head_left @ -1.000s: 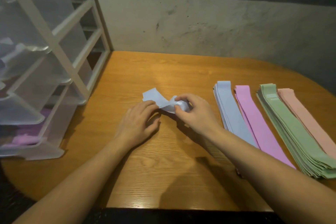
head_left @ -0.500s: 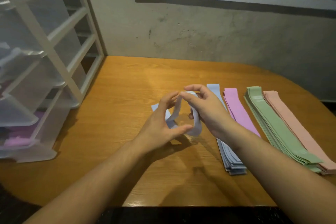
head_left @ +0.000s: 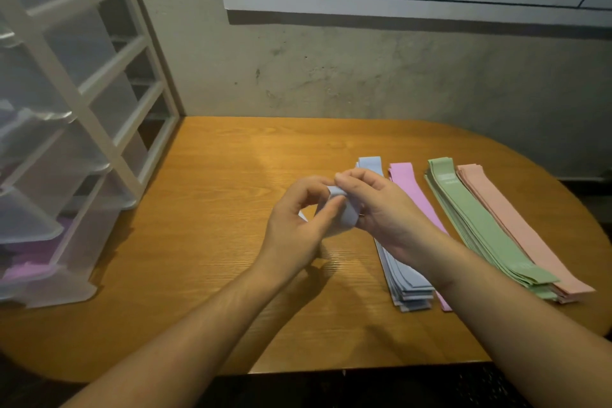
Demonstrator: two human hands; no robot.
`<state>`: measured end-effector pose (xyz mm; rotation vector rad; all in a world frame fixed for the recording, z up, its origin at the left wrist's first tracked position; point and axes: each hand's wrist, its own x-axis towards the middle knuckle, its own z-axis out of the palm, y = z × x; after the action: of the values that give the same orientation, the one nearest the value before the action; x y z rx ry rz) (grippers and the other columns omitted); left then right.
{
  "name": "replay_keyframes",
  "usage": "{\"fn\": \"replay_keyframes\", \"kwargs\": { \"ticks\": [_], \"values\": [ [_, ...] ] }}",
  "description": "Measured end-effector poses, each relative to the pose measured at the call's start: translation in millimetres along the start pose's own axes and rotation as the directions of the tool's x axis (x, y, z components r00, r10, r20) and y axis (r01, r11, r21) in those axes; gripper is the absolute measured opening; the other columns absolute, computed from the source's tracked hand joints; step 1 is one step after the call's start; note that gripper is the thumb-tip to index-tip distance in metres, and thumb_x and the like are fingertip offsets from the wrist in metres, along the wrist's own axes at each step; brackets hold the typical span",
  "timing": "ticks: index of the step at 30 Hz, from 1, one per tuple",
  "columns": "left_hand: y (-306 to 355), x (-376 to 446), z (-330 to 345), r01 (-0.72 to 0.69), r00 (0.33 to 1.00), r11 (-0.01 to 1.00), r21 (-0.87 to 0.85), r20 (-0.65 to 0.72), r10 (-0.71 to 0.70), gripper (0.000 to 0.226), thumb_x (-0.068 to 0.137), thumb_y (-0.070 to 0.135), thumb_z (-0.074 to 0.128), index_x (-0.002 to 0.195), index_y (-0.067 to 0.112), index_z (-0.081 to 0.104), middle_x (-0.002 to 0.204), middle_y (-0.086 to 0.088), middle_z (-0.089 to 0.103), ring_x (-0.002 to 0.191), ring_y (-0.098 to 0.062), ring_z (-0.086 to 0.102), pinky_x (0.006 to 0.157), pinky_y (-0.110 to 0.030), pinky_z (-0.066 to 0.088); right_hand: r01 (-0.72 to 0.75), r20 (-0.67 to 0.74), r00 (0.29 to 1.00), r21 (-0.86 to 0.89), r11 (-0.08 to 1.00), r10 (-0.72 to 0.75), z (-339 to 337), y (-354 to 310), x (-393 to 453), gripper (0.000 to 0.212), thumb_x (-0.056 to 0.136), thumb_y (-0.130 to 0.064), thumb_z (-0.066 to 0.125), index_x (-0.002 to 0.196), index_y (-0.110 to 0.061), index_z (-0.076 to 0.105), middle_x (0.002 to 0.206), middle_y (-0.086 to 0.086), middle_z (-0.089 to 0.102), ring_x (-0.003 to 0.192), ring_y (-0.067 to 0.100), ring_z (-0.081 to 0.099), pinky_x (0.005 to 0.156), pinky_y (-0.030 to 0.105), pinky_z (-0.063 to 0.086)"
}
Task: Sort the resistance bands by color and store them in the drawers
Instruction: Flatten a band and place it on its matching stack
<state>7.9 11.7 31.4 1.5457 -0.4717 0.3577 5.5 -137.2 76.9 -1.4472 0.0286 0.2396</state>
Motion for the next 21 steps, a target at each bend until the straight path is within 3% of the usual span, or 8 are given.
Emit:
{"fn": "replay_keyframes", "kwargs": {
  "ticks": [5, 8, 11, 15, 17, 21],
  "values": [
    [12.5, 3.6, 4.8, 0.074, 0.997, 0.997, -0.016, -0.033, -0.075, 0.013, 0.086, 0.019, 0.070, 0.082, 0.025, 0.058, 0.076, 0.017, 0.061, 0.069, 0.002, 0.056, 0.067, -0.014, 0.044, 0.085, -0.014, 0.996, -0.127, 0.988, -0.088, -9.1, -0.1, -13.1, 0.026, 0.089, -0.030, 0.067, 0.105, -0.008, 0.068, 0.087, -0.001, 0.066, 0.082, 0.018, 0.060, 0.070, 0.029, 0.051],
    [18.9, 5.0, 7.9, 0.084, 0.995, 0.996, -0.043, -0.055, -0.086, 0.013, 0.087, 0.023, 0.069, 0.081, 0.024, 0.057, 0.073, 0.015, 0.059, 0.067, -0.001, 0.053, 0.064, -0.016, 0.043, 0.151, -0.013, 0.988, -0.192, 0.970, -0.156, -14.1, 1.1, -19.8, 0.007, 0.094, -0.015, 0.066, 0.096, -0.011, 0.071, 0.071, -0.004, 0.061, 0.065, 0.010, 0.053, 0.062, 0.021, 0.047],
    [22.4, 7.3, 11.6, 0.120, 0.992, 0.991, -0.055, -0.033, -0.122, 0.015, 0.086, 0.029, 0.069, 0.085, 0.025, 0.055, 0.073, 0.015, 0.060, 0.067, -0.003, 0.053, 0.063, -0.018, 0.042, 0.201, -0.036, 0.976, -0.204, 0.958, -0.213, -18.6, 0.2, -24.3, 0.011, 0.094, -0.013, 0.066, 0.088, -0.018, 0.073, 0.066, -0.005, 0.056, 0.061, 0.011, 0.048, 0.059, 0.021, 0.043],
    [31.8, 10.8, 17.4, 0.347, 0.936, 0.899, -0.267, 0.156, -0.315, 0.026, 0.094, 0.021, 0.066, 0.107, 0.016, 0.043, 0.076, 0.001, 0.074, 0.067, -0.010, 0.065, 0.061, -0.021, 0.048, 0.235, -0.036, 0.969, -0.189, 0.953, -0.246, -23.3, -4.9, -27.0, 0.012, 0.095, -0.011, 0.065, 0.090, -0.017, 0.074, 0.063, -0.007, 0.057, 0.059, 0.007, 0.048, 0.058, 0.021, 0.040],
    [36.3, 12.0, 18.5, 0.396, 0.910, 0.888, -0.236, 0.231, -0.344, 0.017, 0.098, 0.021, 0.056, 0.112, 0.013, 0.050, 0.079, 0.004, 0.073, 0.070, -0.007, 0.065, 0.062, -0.019, 0.049, 0.243, -0.034, 0.967, -0.191, 0.951, -0.254, -25.4, -6.4, -26.4, 0.012, 0.095, -0.011, 0.065, 0.091, -0.017, 0.074, 0.061, -0.009, 0.058, 0.058, 0.005, 0.050, 0.058, 0.021, 0.040],
    [39.8, 13.4, 22.8, 0.436, 0.862, 0.882, -0.178, 0.366, -0.352, 0.032, 0.101, 0.036, 0.053, 0.121, 0.013, 0.063, 0.092, -0.004, 0.074, 0.085, -0.018, 0.069, 0.076, -0.027, 0.053, 0.275, -0.094, 0.953, -0.139, 0.951, -0.290, -30.7, -7.9, -24.8, 0.011, 0.095, -0.013, 0.065, 0.089, -0.016, 0.073, 0.061, -0.003, 0.056, 0.053, 0.009, 0.047, 0.054, 0.023, 0.038]
  ]
}}
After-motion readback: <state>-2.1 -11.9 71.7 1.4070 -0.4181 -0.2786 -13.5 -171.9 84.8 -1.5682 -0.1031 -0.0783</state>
